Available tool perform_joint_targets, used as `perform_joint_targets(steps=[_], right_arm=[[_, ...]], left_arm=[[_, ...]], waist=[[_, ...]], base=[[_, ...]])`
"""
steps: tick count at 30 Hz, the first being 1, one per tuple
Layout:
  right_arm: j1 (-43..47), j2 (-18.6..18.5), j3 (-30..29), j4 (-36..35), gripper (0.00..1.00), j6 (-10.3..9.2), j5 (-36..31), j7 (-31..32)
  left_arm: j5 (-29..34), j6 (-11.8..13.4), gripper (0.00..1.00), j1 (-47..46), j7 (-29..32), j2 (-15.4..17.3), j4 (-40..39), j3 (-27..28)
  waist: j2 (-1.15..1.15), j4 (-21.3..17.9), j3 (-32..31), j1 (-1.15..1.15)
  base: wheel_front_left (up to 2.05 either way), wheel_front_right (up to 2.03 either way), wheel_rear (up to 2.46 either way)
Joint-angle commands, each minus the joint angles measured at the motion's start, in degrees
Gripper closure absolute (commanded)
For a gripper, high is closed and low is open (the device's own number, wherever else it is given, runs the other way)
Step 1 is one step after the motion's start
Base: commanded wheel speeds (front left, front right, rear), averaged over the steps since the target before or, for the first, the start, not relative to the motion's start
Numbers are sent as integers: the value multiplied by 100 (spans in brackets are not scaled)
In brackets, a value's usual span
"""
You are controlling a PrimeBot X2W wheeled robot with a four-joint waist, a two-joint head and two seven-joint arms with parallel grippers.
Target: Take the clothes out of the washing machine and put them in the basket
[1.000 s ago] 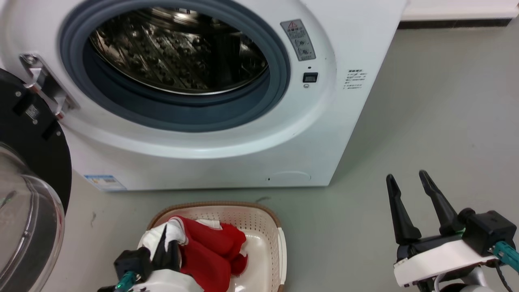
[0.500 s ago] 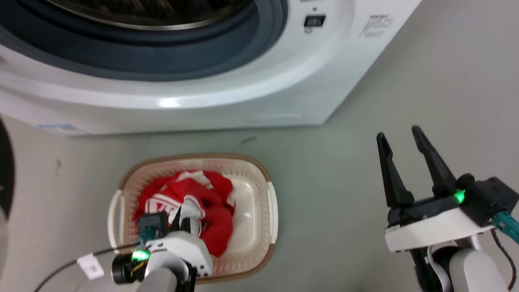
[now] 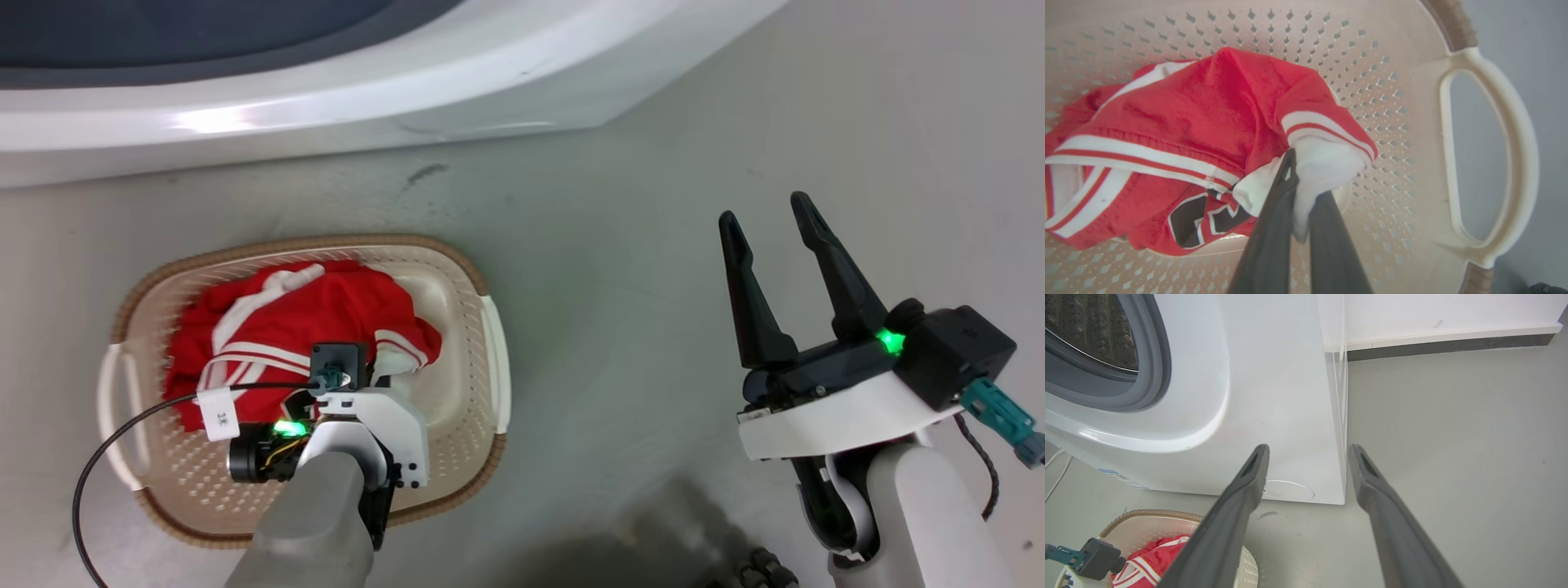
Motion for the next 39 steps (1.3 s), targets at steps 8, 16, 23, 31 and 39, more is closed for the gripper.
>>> perform_joint_targets(steps=[8, 16, 23, 31, 39], right_arm=[[-269, 8, 134, 264, 0, -2, 152, -216], [-236, 6, 144, 725, 0, -2, 167, -327], [153, 4, -101, 994, 0, -2, -33, -231], [677, 2, -387, 871, 0, -3, -230, -23], [1193, 3, -617, 559, 0, -3, -394, 225]], left_arm=[[-206, 275, 100, -351, 205, 39, 606, 164], [-338, 242, 0, -51, 190, 37, 724, 152], [-444, -142, 0, 372, -3, 5, 673, -49], [-669, -219, 0, 848, -69, 5, -110, -268], [-426, -13, 0, 1363, -64, 6, -1665, -43]], waist=[[0, -337, 301, -1], [0, -297, -320, -1], [0, 33, -1479, -1], [0, 343, -2535, -1], [0, 547, -3217, -1]], base=[[0, 0, 0], [0, 0, 0], [0, 0, 0], [0, 0, 0], [0, 0, 0]])
